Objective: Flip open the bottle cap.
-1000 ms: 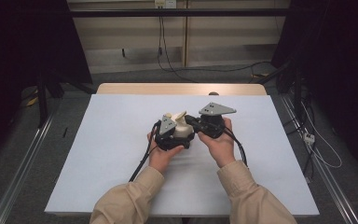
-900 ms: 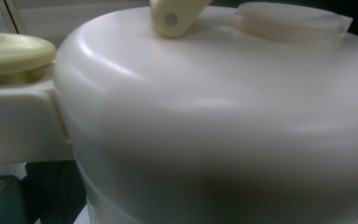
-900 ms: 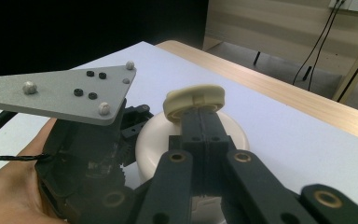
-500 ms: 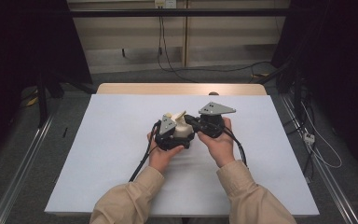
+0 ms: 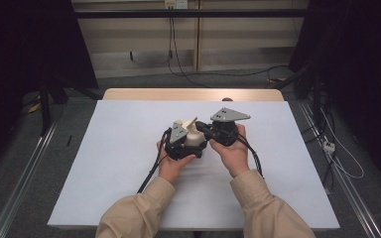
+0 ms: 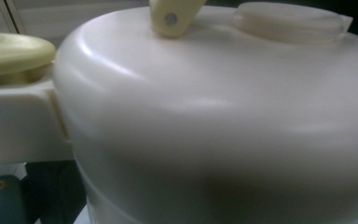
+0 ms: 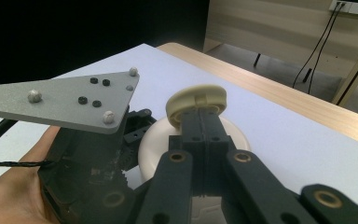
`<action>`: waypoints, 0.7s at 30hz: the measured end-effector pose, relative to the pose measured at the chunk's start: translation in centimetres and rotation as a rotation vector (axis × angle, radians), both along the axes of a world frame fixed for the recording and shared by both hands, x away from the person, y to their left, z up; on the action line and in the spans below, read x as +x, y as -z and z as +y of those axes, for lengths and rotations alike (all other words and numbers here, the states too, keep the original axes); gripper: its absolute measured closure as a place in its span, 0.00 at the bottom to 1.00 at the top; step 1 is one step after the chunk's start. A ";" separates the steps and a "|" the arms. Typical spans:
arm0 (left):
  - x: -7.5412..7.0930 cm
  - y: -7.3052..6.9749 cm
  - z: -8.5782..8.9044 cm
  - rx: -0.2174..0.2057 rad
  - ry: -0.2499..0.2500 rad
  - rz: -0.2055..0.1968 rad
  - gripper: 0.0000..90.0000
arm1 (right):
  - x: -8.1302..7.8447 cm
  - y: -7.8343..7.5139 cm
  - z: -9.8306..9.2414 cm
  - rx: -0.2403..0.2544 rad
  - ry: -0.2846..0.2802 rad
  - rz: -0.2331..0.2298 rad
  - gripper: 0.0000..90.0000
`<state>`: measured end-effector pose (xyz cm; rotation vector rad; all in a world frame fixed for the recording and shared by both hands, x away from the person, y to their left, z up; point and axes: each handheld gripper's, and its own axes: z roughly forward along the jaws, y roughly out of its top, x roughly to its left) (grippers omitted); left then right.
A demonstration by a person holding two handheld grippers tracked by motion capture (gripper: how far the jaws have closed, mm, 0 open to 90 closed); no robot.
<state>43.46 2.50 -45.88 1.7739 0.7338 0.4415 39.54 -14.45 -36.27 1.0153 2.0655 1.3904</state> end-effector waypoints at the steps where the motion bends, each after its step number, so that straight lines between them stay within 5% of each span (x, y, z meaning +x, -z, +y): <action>1: 0.0 0.0 0.0 0.000 0.000 0.000 0.06 | 0.0 0.0 0.0 0.001 0.001 0.001 1.00; 21: 0.0 0.0 0.0 0.001 0.000 0.000 0.06 | 0.2 0.0 0.1 0.001 0.001 -0.002 1.00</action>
